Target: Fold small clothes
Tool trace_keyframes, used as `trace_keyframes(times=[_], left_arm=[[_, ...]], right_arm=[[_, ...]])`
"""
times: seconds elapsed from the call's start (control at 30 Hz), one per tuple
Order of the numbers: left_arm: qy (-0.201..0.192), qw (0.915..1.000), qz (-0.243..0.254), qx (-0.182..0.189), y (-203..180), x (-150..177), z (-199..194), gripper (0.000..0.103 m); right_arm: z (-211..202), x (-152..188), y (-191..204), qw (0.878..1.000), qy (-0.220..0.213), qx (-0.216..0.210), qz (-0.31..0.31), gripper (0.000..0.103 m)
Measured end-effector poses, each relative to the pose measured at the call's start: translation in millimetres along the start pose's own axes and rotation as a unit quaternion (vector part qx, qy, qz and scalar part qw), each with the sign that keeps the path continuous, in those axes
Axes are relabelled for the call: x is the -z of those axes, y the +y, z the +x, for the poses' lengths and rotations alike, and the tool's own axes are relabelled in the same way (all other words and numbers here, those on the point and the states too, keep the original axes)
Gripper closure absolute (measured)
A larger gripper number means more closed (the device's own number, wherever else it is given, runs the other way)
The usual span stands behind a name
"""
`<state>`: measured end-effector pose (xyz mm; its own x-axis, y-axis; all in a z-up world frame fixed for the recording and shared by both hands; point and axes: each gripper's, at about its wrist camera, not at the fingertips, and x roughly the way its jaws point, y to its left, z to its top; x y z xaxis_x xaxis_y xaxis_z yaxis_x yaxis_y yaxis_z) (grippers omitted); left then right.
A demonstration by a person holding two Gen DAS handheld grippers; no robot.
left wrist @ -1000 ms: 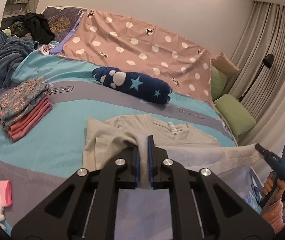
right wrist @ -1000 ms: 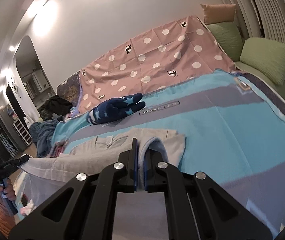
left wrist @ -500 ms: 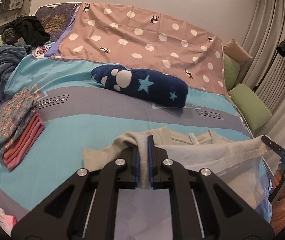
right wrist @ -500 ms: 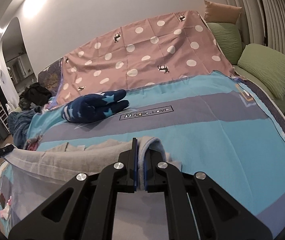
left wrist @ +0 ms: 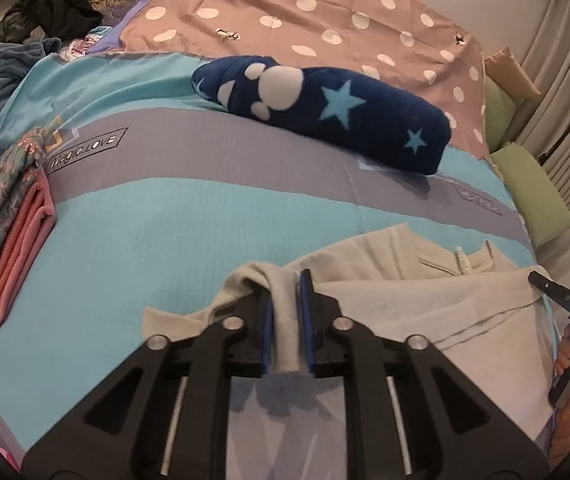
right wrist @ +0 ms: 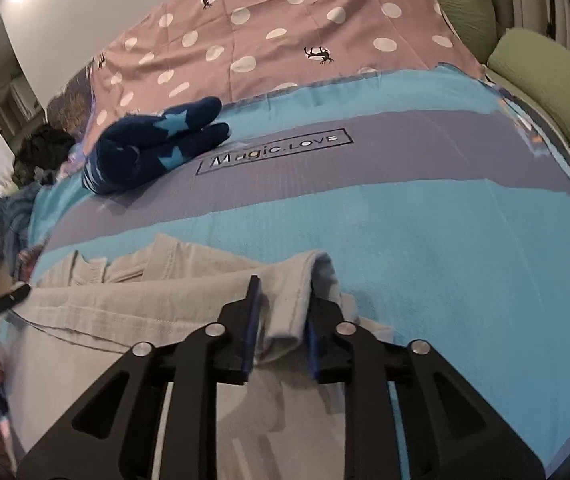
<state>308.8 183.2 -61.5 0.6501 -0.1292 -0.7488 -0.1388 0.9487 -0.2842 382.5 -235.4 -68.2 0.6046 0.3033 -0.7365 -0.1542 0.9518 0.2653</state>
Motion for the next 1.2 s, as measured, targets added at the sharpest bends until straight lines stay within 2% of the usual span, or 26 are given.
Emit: trace_keyframes(times=[0.03, 0.17, 0.2, 0.23, 0.27, 0.3, 0.4, 0.57, 0.63, 0.67, 0.7, 0.73, 0.77, 0.87, 0.97, 1.1, 1.17, 1.2], left_arm=[[-0.004, 1.0, -0.003, 0.0, 1.0, 0.4, -3.3, 0.069], [-0.014, 0.9998, 0.012, 0.001, -4.6, 3.3, -19.6, 0.07], [-0.01, 0.9998, 0.017, 0.0, -6.4, 4.4, -21.4, 0.08], [-0.005, 0.9997, 0.022, -0.002, -8.4, 4.2, -22.1, 0.097], [-0.001, 0.9996, 0.027, -0.004, -10.1, 4.8, -22.7, 0.097], [-0.003, 0.9994, 0.033, -0.006, -12.4, 5.4, -23.3, 0.097], [-0.012, 0.9994, 0.034, -0.001, -16.0, 0.5, -26.9, 0.097], [-0.032, 0.9994, 0.007, -0.006, -9.8, -25.5, -21.3, 0.097], [-0.037, 0.9987, -0.003, -0.035, -2.8, -37.0, -8.8, 0.089], [-0.046, 0.9969, -0.004, -0.064, 0.7, -40.2, -4.1, 0.084], [-0.048, 0.996, -0.003, -0.075, 2.4, -41.9, -1.1, 0.07], [-0.048, 0.9959, -0.004, -0.076, 5.7, -42.0, 0.8, 0.062], [-0.05, 0.9964, -0.008, -0.069, 7.9, -40.4, -0.3, 0.062], [-0.046, 0.9973, 0.001, -0.057, 9.7, -33.6, -5.1, 0.056], [-0.039, 0.9973, 0.018, -0.06, 8.0, -27.5, -8.5, 0.05], [-0.031, 0.9962, 0.044, -0.069, 2.8, -20.9, -12.3, 0.041], [-0.015, 0.9925, 0.065, -0.102, 1.4, -17.5, -7.2, 0.04], [-0.009, 0.9883, 0.074, -0.133, 2.6, -15.5, -3.3, 0.04]], right_arm=[[-4.2, 0.3, -2.1, 1.0, -0.002, -0.004, 0.003, 0.08], [-15.7, 1.9, 0.8, 1.0, -0.004, -0.006, -0.007, 0.08], [-16.9, 2.8, 1.8, 1.0, -0.005, -0.003, -0.011, 0.082], [-17.9, 2.9, 2.4, 1.0, -0.007, -0.001, -0.012, 0.088], [-18.8, 3.1, 2.7, 1.0, -0.01, 0.0, -0.01, 0.094], [-18.3, 2.6, 2.6, 1.0, -0.011, -0.001, -0.006, 0.095], [-19.6, -2.7, -0.6, 0.999, -0.018, -0.018, 0.02, 0.096], [-11.5, -32.9, -11.4, 0.997, -0.032, -0.032, 0.07, 0.096], [-0.2, -42.4, -19.2, 0.995, -0.032, -0.022, 0.089, 0.087], [4.8, -43.9, -21.6, 0.995, -0.036, 0.002, 0.095, 0.075], [7.4, -42.5, -22.2, 0.995, -0.037, 0.022, 0.095, 0.067], [8.7, -39.6, -21.8, 0.995, -0.035, 0.023, 0.09, 0.064], [8.4, -36.6, -21.3, 0.996, -0.03, 0.018, 0.084, 0.061], [3.3, -26.7, -22.4, 0.998, -0.021, 0.017, 0.058, 0.061], [-5.3, -20.8, -24.9, 0.999, -0.02, 0.031, 0.038, 0.06], [-17.0, -12.2, -28.9, 0.999, -0.014, 0.028, 0.037, 0.059], [-23.9, -6.1, -28.5, 0.999, -0.014, 0.031, 0.031, 0.059], [-27.9, -2.0, -28.9, 0.999, -0.014, 0.033, 0.028, 0.056]])
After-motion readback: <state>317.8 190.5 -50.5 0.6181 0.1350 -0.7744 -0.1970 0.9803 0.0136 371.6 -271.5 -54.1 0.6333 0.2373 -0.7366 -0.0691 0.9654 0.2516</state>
